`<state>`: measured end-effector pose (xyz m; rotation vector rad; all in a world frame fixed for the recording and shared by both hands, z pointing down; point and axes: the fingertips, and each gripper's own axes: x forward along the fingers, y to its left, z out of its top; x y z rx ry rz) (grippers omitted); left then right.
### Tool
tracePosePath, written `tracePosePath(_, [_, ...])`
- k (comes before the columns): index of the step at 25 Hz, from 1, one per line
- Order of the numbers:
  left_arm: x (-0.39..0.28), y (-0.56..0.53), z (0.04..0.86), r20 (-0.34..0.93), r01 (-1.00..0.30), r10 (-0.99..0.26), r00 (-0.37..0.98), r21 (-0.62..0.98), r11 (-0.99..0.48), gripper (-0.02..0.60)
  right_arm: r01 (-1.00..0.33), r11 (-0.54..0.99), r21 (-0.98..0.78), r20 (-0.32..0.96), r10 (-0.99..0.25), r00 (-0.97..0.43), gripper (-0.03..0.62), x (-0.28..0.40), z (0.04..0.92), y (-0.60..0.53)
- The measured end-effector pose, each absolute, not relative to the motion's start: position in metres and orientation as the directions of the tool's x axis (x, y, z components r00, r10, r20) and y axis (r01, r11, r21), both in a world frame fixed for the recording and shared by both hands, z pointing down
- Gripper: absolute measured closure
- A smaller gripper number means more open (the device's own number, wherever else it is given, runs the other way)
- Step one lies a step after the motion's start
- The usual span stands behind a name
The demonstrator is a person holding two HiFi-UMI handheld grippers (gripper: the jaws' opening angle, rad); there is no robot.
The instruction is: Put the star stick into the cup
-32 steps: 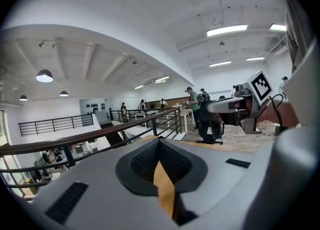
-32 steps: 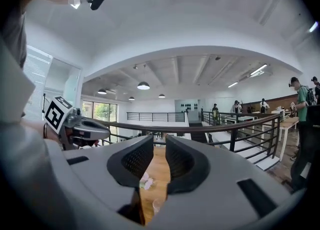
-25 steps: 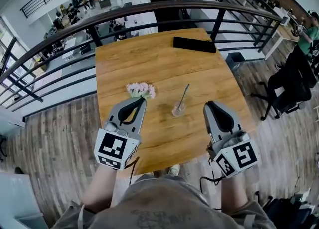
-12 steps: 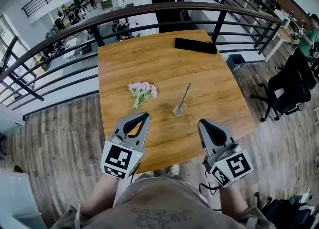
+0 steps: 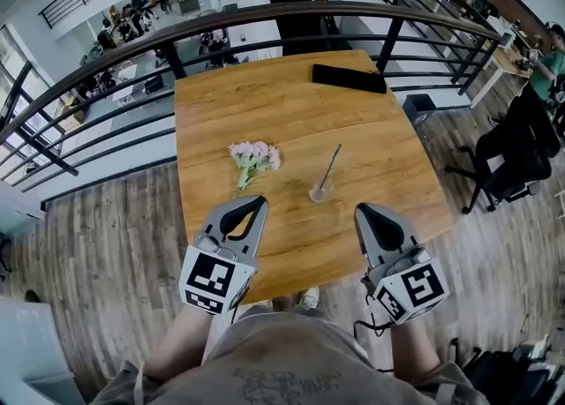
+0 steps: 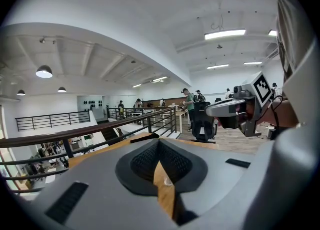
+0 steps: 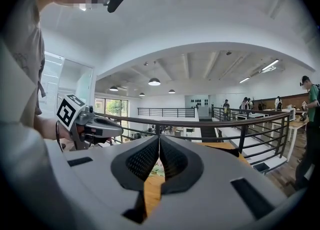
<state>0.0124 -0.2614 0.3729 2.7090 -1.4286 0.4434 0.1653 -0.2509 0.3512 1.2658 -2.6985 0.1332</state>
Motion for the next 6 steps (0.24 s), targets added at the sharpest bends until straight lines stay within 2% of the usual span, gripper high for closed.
tracePosePath(6, [0.005, -0.264, 0.375, 0.279, -0.818, -0.801, 0.530, -0.080, -0.569, 0.566, -0.757, 0.653, -0.008, 0.190, -0.743, -0.642, 0.562, 0.153, 0.352, -0.251])
